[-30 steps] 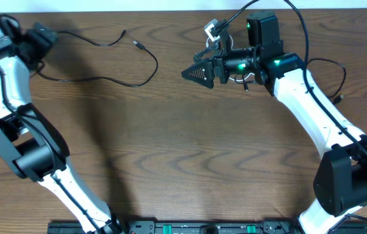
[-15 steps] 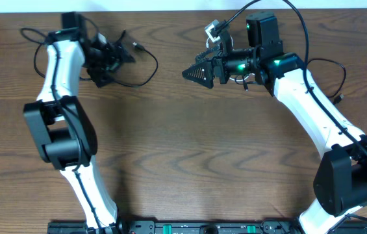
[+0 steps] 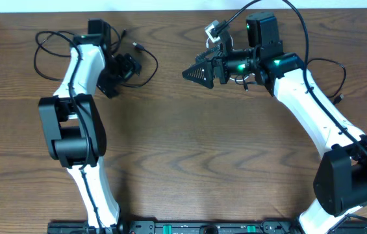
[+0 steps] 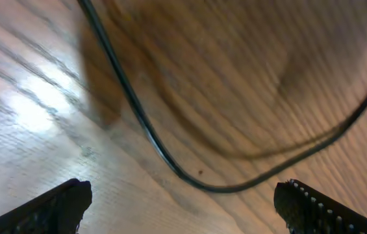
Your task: Untangle cables
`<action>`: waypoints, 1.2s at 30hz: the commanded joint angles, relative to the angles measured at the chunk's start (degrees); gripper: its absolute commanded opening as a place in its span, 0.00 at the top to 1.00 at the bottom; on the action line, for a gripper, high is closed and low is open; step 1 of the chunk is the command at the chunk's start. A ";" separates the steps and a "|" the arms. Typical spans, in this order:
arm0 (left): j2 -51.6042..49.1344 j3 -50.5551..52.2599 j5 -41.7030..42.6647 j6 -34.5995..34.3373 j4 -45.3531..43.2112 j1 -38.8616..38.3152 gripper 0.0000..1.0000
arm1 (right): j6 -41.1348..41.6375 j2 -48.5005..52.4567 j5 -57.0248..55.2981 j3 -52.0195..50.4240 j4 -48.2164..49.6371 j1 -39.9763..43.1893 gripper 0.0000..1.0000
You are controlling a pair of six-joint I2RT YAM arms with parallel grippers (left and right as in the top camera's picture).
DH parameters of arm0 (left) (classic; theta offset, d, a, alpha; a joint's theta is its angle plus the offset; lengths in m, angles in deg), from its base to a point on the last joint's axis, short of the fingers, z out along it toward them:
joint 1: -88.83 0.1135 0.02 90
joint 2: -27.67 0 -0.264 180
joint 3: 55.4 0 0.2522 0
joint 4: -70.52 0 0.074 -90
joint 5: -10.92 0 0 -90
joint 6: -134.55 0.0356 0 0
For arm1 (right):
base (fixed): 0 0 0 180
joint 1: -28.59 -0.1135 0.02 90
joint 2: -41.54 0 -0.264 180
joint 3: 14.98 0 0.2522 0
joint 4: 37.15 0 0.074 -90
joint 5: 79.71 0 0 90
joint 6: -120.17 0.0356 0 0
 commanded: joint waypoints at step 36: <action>0.37 5.57 -10.23 0.48 -44.44 7.52 0.89 | -0.35 -1.29 0.04 -0.02 -2.71 0.22 0.01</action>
